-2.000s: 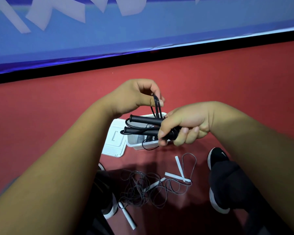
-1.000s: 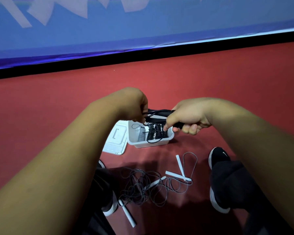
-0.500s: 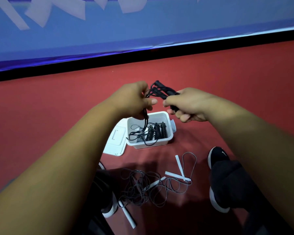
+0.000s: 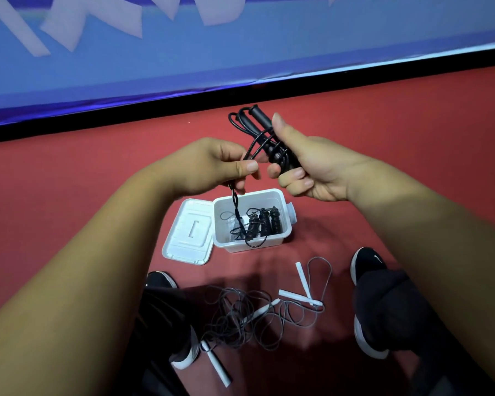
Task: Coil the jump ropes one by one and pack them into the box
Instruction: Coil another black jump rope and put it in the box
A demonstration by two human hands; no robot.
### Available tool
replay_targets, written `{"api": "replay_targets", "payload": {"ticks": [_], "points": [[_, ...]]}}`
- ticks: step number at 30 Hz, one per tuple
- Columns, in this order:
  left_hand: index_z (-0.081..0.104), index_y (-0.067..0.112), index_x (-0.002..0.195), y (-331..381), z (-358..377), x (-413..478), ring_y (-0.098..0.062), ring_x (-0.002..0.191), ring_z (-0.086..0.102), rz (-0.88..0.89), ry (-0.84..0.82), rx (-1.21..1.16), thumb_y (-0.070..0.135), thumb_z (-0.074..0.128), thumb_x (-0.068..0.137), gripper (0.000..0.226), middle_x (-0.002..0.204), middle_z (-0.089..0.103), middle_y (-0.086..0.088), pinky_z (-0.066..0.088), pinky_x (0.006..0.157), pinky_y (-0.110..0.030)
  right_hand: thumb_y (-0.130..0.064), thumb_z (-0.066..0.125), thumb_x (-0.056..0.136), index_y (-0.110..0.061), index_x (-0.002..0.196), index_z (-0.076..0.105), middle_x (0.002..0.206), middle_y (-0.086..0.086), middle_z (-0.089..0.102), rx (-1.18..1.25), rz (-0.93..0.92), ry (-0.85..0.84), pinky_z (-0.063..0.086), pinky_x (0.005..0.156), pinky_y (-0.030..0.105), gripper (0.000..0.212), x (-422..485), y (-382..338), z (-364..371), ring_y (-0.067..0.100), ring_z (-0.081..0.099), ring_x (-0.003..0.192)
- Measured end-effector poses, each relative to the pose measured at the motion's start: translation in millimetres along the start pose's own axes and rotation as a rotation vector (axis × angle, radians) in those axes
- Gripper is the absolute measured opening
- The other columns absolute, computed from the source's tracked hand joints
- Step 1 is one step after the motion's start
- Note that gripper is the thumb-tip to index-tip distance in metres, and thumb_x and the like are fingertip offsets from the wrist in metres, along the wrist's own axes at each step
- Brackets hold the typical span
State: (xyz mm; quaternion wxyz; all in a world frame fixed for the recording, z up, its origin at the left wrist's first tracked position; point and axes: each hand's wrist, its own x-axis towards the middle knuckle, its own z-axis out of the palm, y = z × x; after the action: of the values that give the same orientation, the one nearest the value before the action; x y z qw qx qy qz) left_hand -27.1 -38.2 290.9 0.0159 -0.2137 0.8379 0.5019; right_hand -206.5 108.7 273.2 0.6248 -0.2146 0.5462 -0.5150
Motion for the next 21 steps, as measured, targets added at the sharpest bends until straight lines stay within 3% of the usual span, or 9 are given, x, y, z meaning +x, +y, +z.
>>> {"api": "replay_targets", "payload": {"ticks": [2,5,12,16,21], "points": [[0.077,0.01,0.101,1.8,1.9,-1.6,-0.025,0.073,0.065,0.019,-0.023,-0.035,0.048,0.056,0.101,0.043,0.069,0.059,-0.011,0.054,0.085,-0.043,-0.078,0.065,0.086,-0.003,0.123,0.067,0.078,0.002,0.054,0.013,-0.007,0.053,0.014,0.043,0.019,0.084,3.1,1.1,0.8,0.007,0.019,0.059],[0.076,0.006,0.098,5.3,3.3,-1.9,-0.023,0.064,0.052,0.045,-0.028,-0.078,0.049,0.052,0.104,0.05,0.065,0.046,-0.008,0.052,0.076,-0.039,-0.068,0.062,0.096,-0.004,0.113,0.069,0.076,0.003,0.054,0.032,-0.025,0.105,0.013,0.042,0.019,0.066,5.2,1.9,1.0,0.007,0.019,0.056],[0.077,0.006,0.096,4.1,1.6,0.6,-0.019,0.061,0.04,0.014,-0.014,-0.081,0.048,0.053,0.105,0.049,0.062,0.043,-0.007,0.04,0.062,-0.027,-0.045,0.054,0.1,-0.012,0.091,0.059,0.075,0.006,0.054,0.135,-0.045,0.107,0.013,0.038,0.02,0.034,2.4,-2.7,6.6,0.008,0.017,0.053],[0.075,0.005,0.098,1.5,2.2,4.1,-0.022,0.059,0.043,-0.006,0.001,-0.123,0.049,0.054,0.104,0.049,0.061,0.042,-0.005,0.042,0.062,-0.031,-0.041,0.053,0.1,-0.013,0.107,0.049,0.078,0.007,0.057,0.158,-0.069,0.087,0.016,0.034,0.019,0.029,2.9,-3.4,4.4,0.007,0.02,0.049],[0.071,0.007,0.113,5.9,6.1,9.2,-0.018,0.053,0.039,-0.041,0.176,-0.212,0.065,0.052,0.1,0.062,0.058,0.046,0.001,0.035,0.053,-0.028,-0.032,0.056,0.101,-0.012,0.112,0.054,0.086,0.009,0.06,0.082,-0.067,0.13,0.016,0.036,0.019,0.023,0.3,-3.6,4.0,0.008,0.022,0.052]]}}
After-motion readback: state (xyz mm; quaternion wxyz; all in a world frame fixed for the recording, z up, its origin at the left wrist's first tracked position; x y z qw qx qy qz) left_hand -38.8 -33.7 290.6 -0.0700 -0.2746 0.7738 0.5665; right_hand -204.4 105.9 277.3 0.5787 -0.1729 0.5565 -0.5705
